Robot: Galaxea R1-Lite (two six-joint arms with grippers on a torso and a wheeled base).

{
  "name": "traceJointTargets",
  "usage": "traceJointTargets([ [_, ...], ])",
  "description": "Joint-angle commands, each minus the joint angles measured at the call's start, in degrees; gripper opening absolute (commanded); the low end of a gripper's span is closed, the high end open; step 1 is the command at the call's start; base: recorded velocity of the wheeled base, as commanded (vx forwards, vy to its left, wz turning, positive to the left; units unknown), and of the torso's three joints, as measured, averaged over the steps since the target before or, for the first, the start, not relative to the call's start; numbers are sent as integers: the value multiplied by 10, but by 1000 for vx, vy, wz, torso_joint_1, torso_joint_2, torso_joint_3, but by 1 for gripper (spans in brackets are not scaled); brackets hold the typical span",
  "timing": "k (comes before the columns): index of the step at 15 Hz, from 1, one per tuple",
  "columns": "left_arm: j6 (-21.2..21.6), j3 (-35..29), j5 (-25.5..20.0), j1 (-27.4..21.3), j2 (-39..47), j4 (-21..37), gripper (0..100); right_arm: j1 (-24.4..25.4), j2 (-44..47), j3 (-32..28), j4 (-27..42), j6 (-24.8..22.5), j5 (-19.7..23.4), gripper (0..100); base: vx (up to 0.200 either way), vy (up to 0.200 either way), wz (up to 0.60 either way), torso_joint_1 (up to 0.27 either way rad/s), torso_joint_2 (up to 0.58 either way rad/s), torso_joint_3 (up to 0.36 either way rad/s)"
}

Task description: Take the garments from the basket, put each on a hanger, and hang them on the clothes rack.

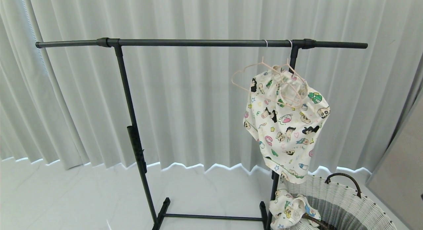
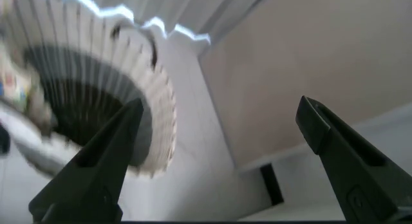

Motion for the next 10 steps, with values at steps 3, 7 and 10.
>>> traceJointTargets([
  [3, 11, -5, 0, 1, -87, 6, 100, -32, -154, 147, 7, -2, 0, 100, 0, 0, 0, -224, 465, 243],
  [7, 12, -5, 0, 0, -86, 6, 100, -32, -260, 147, 97, 3, 4, 100, 0, 0, 0, -215, 416, 199],
  [10, 11, -5, 0, 0, -62, 6, 100, -31, -259, 147, 97, 10, 6, 100, 0, 0, 0, -95, 238, 94],
])
